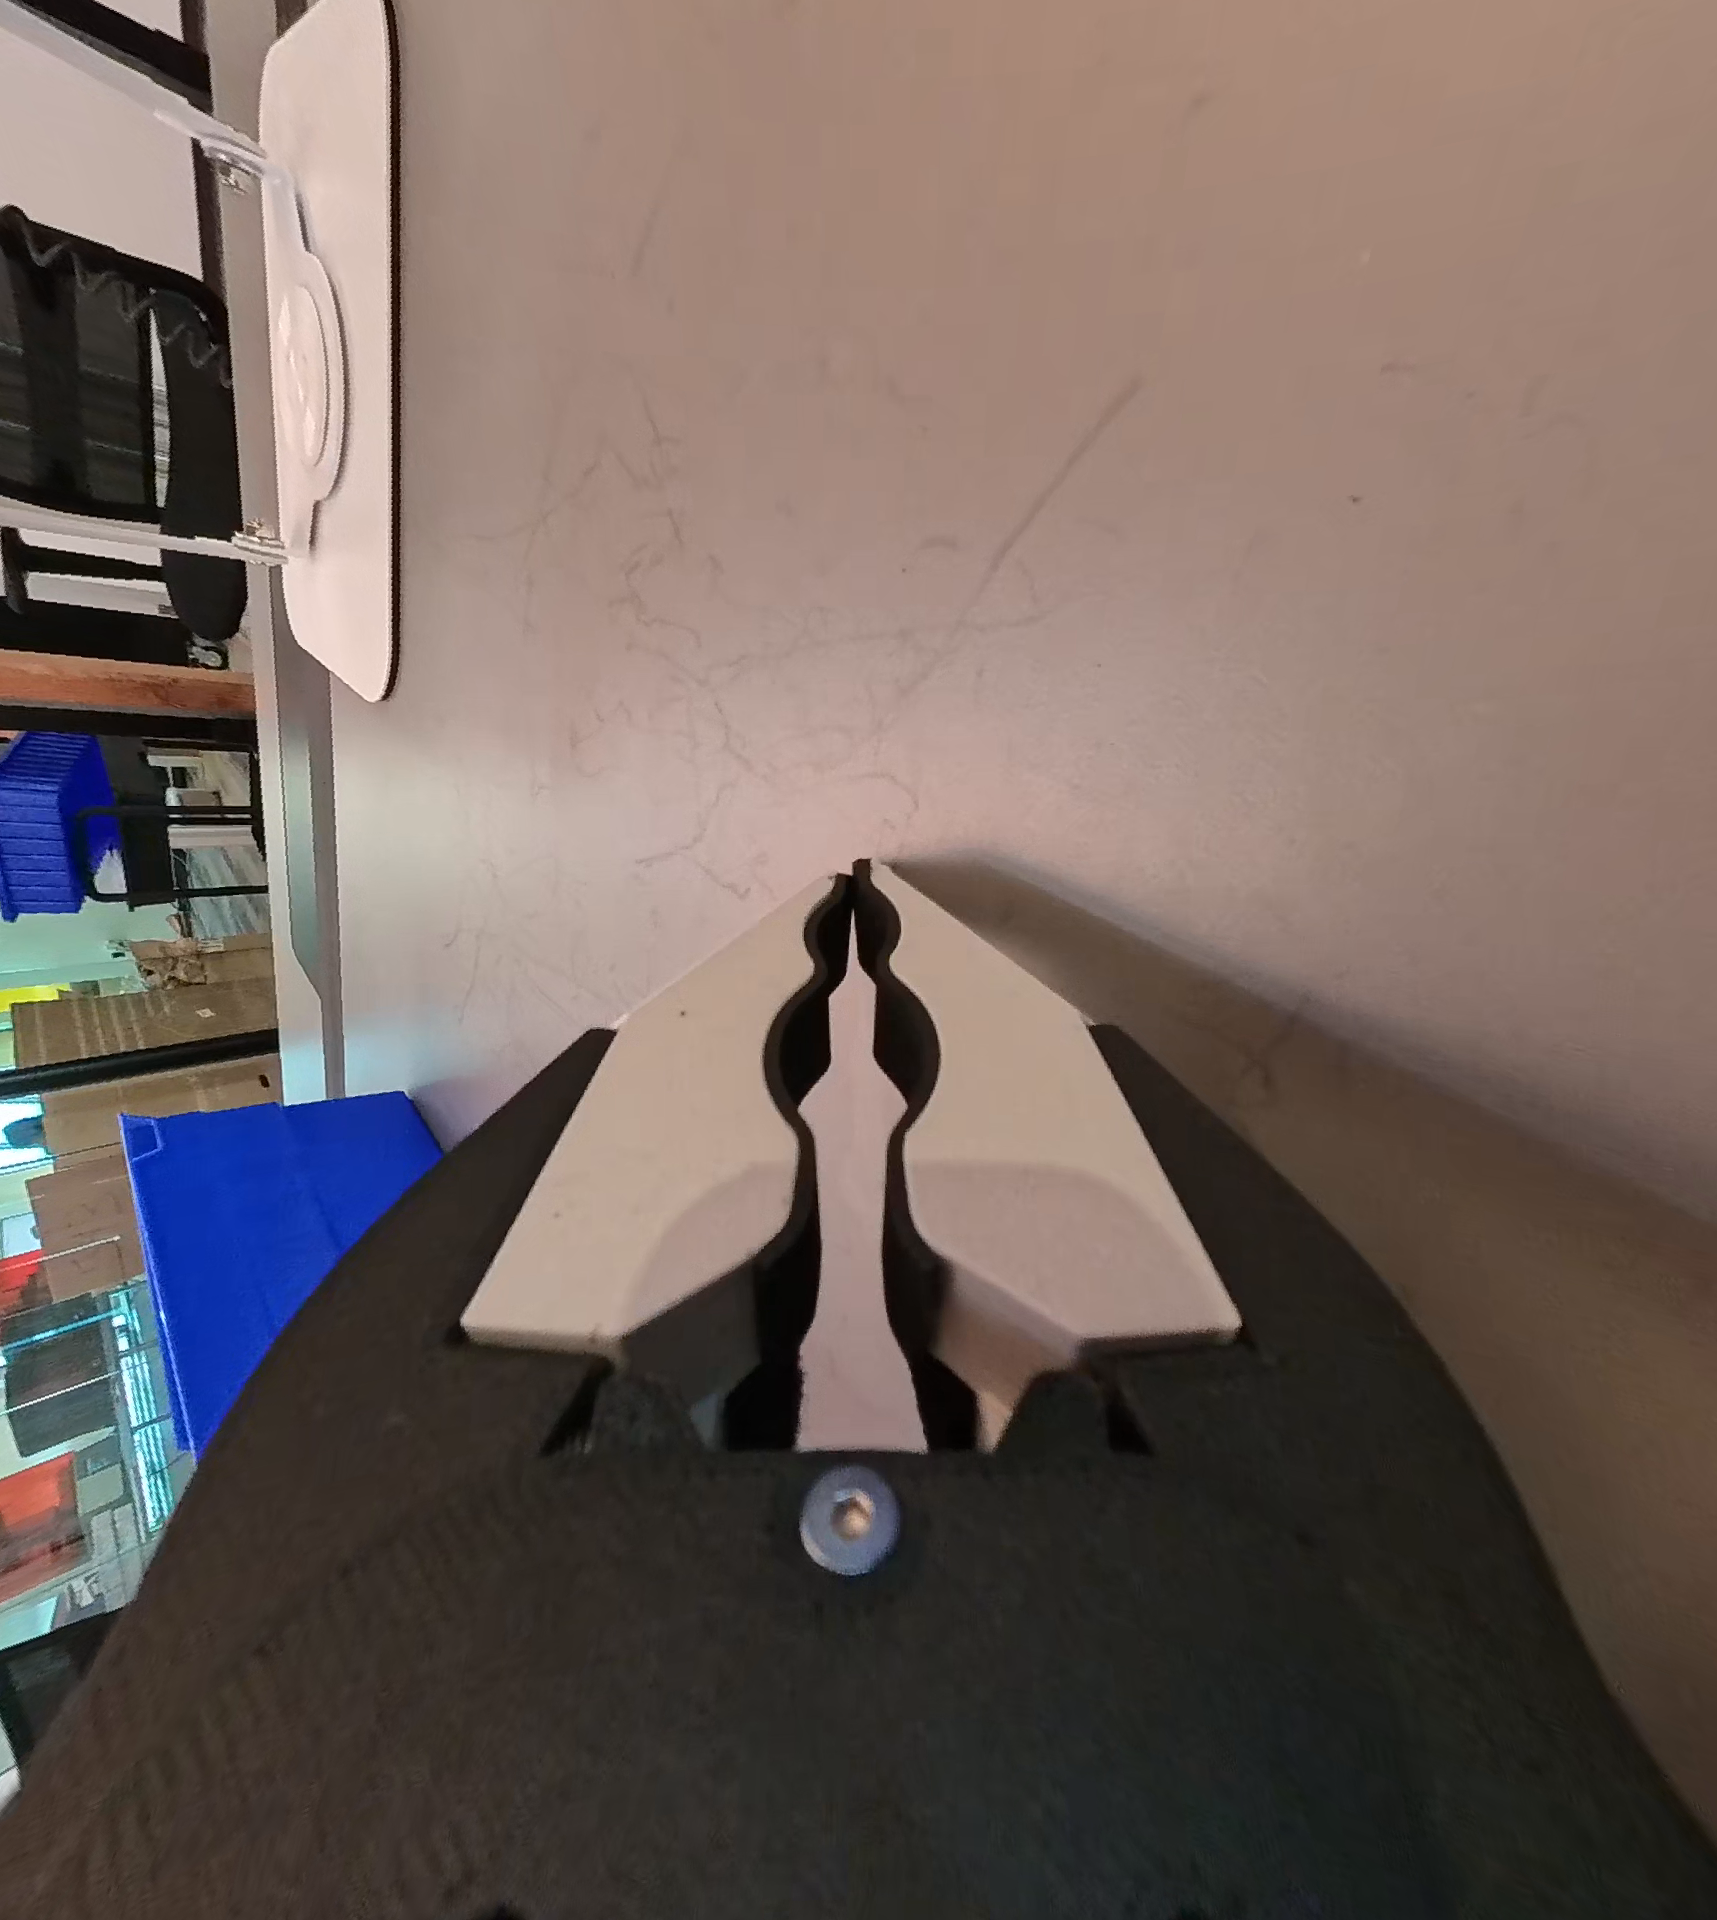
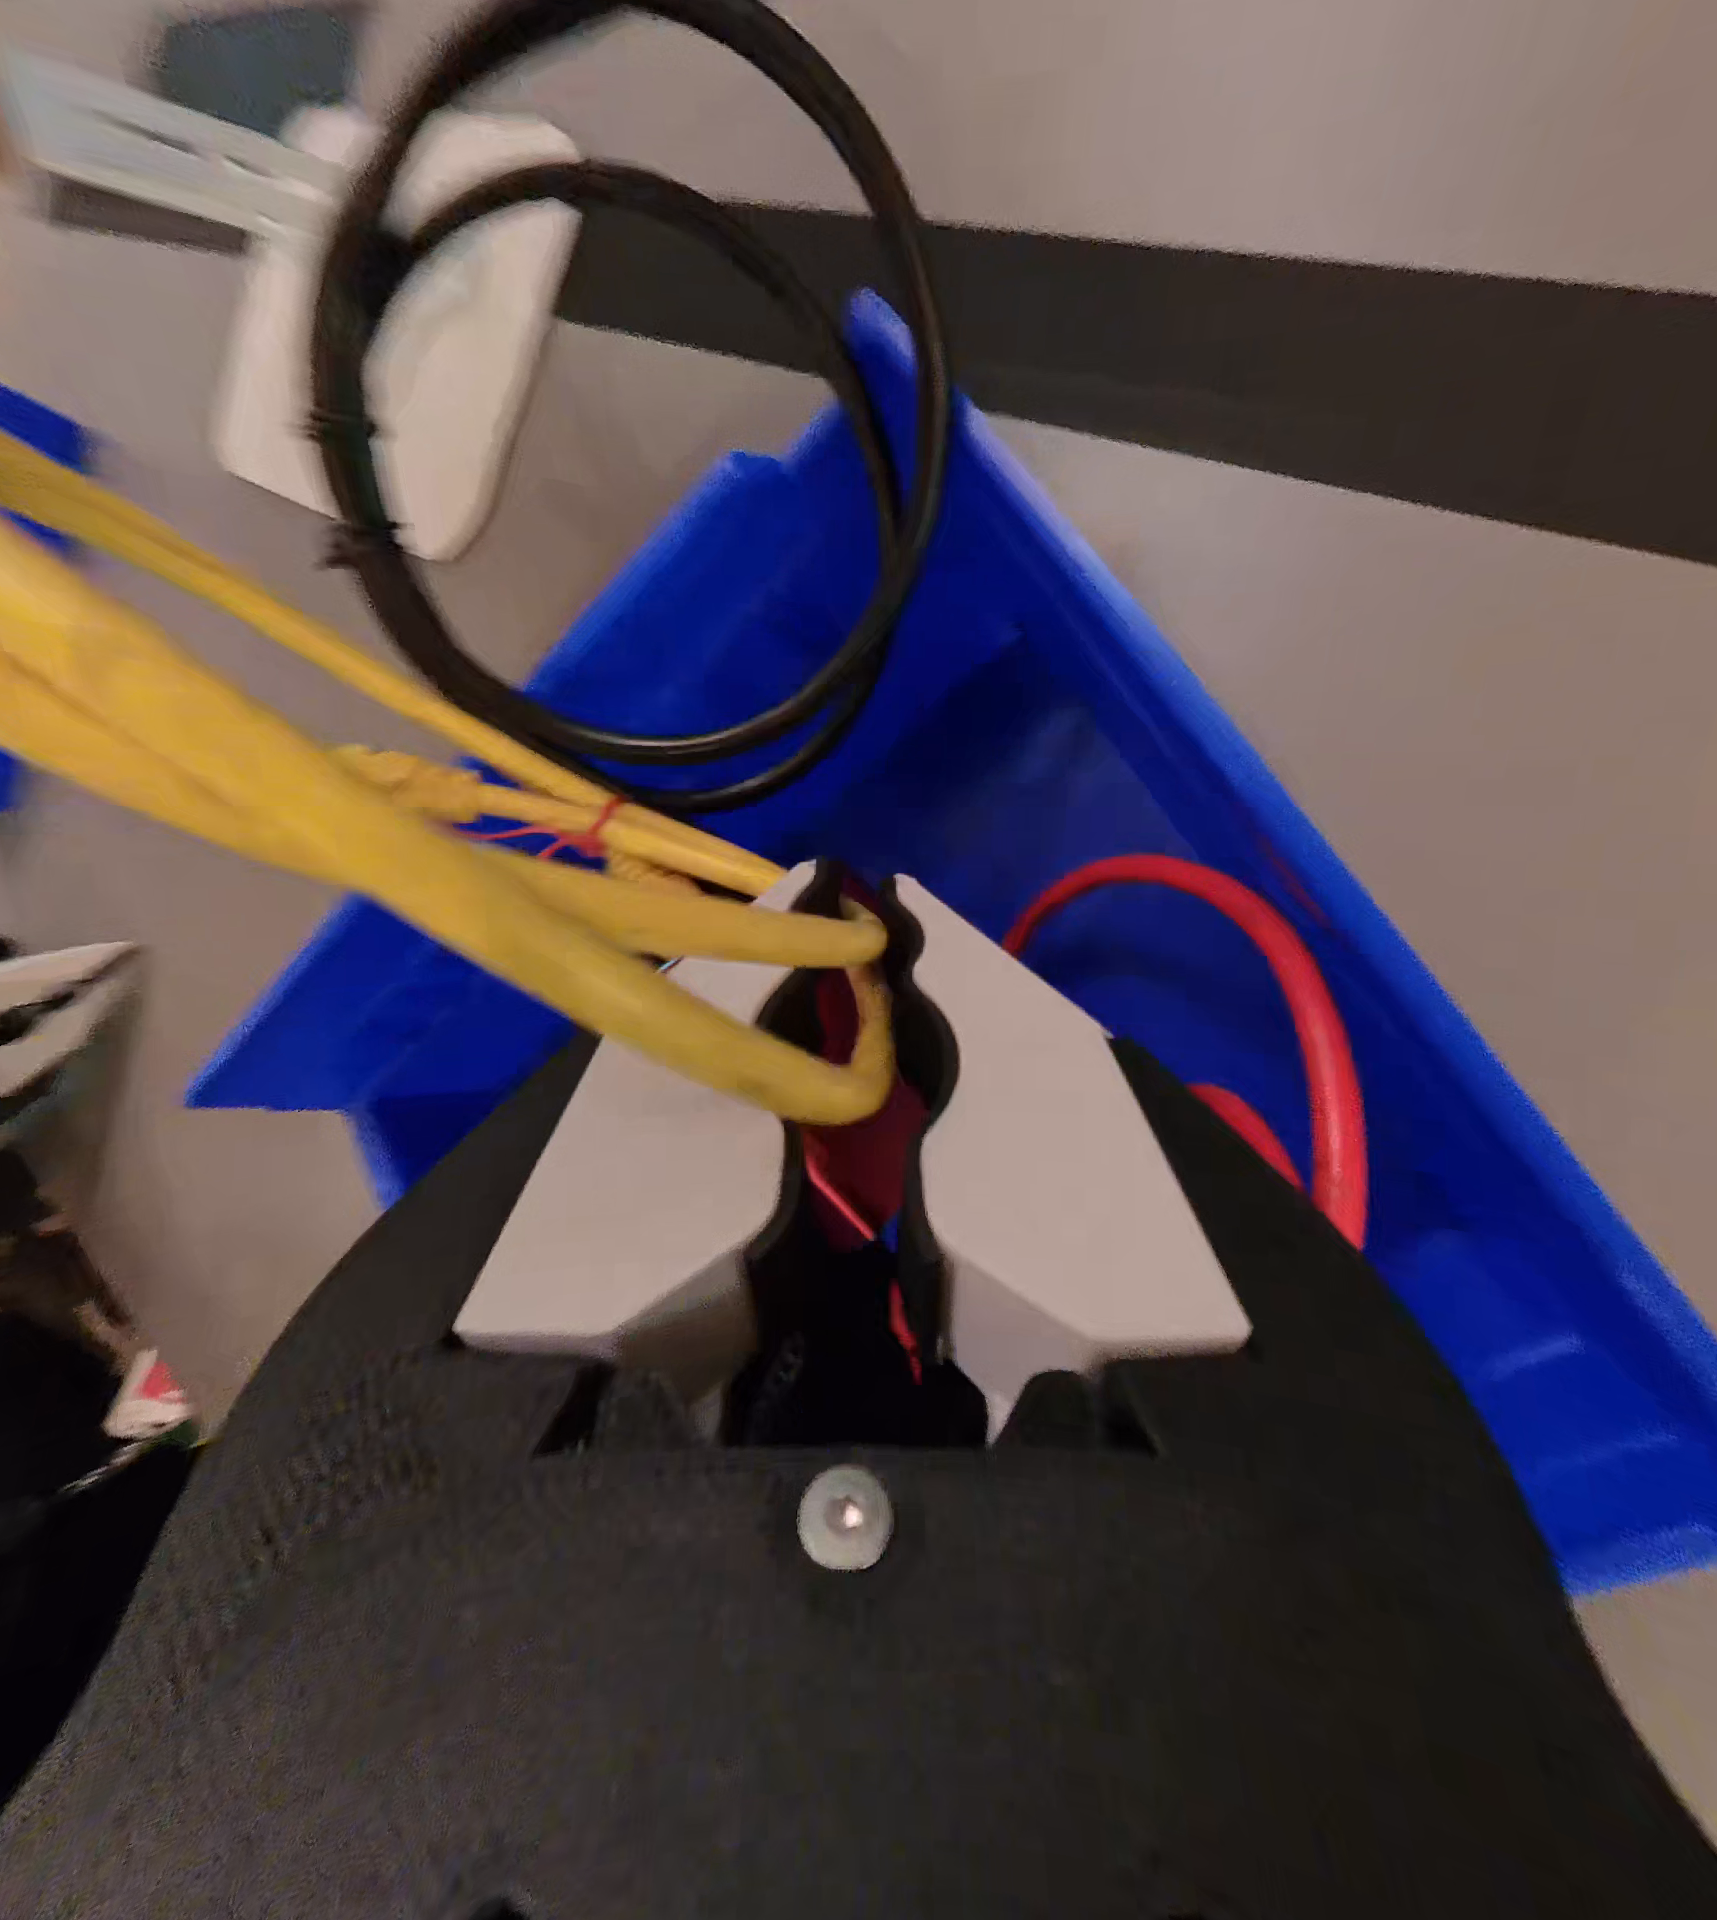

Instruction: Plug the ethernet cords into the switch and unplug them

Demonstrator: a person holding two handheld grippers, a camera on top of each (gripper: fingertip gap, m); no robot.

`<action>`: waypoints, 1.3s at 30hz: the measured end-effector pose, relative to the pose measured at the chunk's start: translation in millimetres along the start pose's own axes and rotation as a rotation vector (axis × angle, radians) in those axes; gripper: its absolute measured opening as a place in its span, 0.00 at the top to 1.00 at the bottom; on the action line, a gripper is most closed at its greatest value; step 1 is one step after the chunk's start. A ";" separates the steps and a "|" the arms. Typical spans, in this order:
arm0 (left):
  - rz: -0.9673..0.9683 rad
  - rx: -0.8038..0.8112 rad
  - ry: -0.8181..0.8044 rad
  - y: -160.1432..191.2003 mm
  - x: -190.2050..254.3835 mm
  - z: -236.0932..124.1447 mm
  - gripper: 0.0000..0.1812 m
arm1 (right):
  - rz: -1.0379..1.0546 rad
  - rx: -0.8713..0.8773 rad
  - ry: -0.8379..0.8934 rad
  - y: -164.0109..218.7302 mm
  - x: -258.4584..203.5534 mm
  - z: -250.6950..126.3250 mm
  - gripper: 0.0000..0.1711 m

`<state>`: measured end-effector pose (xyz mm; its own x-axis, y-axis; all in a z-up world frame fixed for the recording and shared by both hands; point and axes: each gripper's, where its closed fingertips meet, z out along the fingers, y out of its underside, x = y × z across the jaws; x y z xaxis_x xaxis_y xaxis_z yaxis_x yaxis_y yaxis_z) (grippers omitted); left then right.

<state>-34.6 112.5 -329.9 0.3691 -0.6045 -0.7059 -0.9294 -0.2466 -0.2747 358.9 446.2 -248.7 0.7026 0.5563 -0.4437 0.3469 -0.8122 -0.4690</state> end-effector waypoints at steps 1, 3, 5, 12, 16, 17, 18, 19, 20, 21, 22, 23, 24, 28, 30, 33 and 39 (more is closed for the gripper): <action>-0.002 0.000 0.000 0.0 -0.1 0.0 1.00 | -0.002 -0.042 0.064 4.2 7.8 5.3 0.96; -0.003 0.002 -0.002 -0.1 -0.1 0.0 1.00 | -0.012 -0.146 0.203 15.0 24.9 17.1 0.95; -0.002 0.004 -0.001 -0.1 -0.2 0.2 1.00 | -0.040 -0.275 0.348 27.7 42.4 28.6 0.95; -0.004 0.005 -0.001 -0.4 -0.3 0.5 1.00 | -0.329 -0.590 0.618 33.9 49.9 51.2 0.94; 0.001 0.000 -0.004 -0.6 -0.3 0.7 1.00 | -0.544 -0.636 0.514 32.9 21.8 68.6 0.95; 0.002 -0.001 -0.003 -0.6 -0.3 0.7 1.00 | -0.561 -0.642 0.489 34.1 13.0 72.9 0.95; 0.004 -0.002 -0.004 -0.7 -0.4 0.8 1.00 | -0.567 -0.636 0.482 33.3 7.0 76.3 0.93; 0.006 -0.004 -0.005 -0.6 -0.4 0.8 1.00 | -0.562 -0.616 0.471 31.0 1.6 79.0 0.92; 0.006 -0.006 -0.006 -0.7 -0.3 0.8 1.00 | -0.541 -0.590 0.452 28.2 -4.4 80.8 0.90; 0.007 -0.008 -0.005 -0.7 -0.2 0.6 1.00 | -0.536 -0.573 0.429 26.9 -11.3 81.7 0.88; 0.008 -0.008 -0.004 -0.7 -0.1 0.4 1.00 | -0.545 -0.564 0.406 26.9 -18.5 82.0 0.87; 0.005 -0.006 -0.004 -0.7 0.0 0.4 1.00 | -0.552 -0.561 0.387 27.5 -25.1 81.7 0.85; 0.003 -0.006 -0.002 -0.7 0.0 0.4 1.00 | -0.556 -0.562 0.375 27.8 -30.1 80.0 0.83; 0.001 -0.005 0.006 -1.3 -0.3 1.0 1.00 | -0.535 -0.537 0.309 24.6 -46.1 68.0 0.78; -0.001 -0.005 0.007 -1.6 -0.6 1.5 1.00 | -0.504 -0.555 0.264 28.6 -50.2 60.4 0.75; -0.001 -0.004 0.004 -1.8 -0.8 1.6 1.00 | -0.466 -0.564 0.234 30.8 -51.9 44.0 0.75; 0.002 -0.003 0.009 -2.0 -0.9 1.8 1.00 | -0.458 -0.535 0.218 29.0 -68.5 -7.9 0.80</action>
<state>-33.1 114.9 -329.9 0.3670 -0.6117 -0.7009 -0.9302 -0.2473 -0.2712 325.7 383.1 -225.9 0.5032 0.8578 -0.1044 0.8515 -0.5128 -0.1094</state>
